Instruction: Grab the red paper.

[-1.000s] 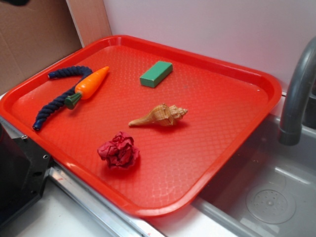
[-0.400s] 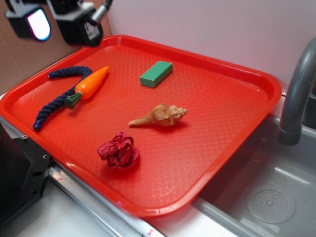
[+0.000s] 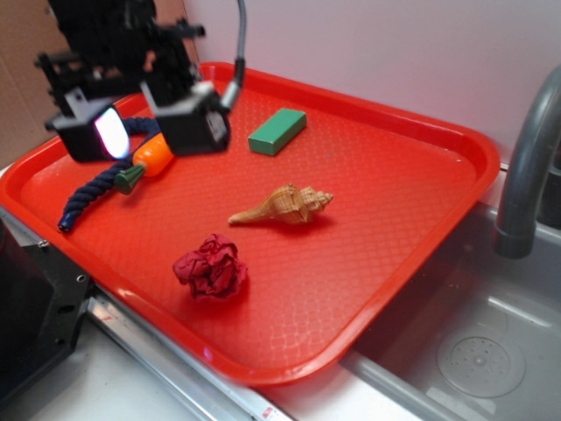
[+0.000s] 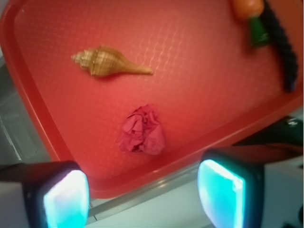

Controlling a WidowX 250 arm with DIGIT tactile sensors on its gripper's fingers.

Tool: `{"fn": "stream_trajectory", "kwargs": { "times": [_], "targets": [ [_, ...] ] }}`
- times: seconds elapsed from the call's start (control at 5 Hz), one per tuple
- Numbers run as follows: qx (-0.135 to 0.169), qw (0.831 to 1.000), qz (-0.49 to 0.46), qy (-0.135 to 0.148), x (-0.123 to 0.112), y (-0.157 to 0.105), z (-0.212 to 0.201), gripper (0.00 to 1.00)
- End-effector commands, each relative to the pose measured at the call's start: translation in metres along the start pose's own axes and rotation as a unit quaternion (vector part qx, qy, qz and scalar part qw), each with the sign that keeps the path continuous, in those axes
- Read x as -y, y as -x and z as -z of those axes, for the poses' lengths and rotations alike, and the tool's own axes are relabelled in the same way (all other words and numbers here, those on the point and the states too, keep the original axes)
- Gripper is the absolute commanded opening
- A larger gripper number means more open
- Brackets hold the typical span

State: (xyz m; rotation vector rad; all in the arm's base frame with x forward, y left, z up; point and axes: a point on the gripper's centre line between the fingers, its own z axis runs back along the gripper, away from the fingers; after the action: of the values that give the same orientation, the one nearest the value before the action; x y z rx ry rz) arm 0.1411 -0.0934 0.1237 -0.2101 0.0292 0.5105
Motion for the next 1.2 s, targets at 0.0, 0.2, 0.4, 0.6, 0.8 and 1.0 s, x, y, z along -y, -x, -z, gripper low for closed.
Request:
{"fn": "stream_trajectory", "kwargs": {
  "times": [0.0, 0.2, 0.4, 0.6, 0.8, 1.0],
  "targets": [
    [0.009, 1.0, 0.007, -0.026, 0.01, -0.005, 0.039, 1.0],
    [0.004, 0.999, 0.01, -0.047, 0.008, -0.007, 0.061, 1.0],
    [0.005, 0.998, 0.013, -0.062, 0.005, -0.005, 0.075, 1.0],
    [-0.002, 0.997, 0.016, -0.071, 0.003, -0.006, 0.088, 1.0],
    [-0.004, 0.997, 0.015, -0.076, 0.003, -0.006, 0.092, 1.0],
    [-0.009, 0.996, 0.014, -0.085, 0.001, -0.006, 0.098, 1.0]
  ]
}}
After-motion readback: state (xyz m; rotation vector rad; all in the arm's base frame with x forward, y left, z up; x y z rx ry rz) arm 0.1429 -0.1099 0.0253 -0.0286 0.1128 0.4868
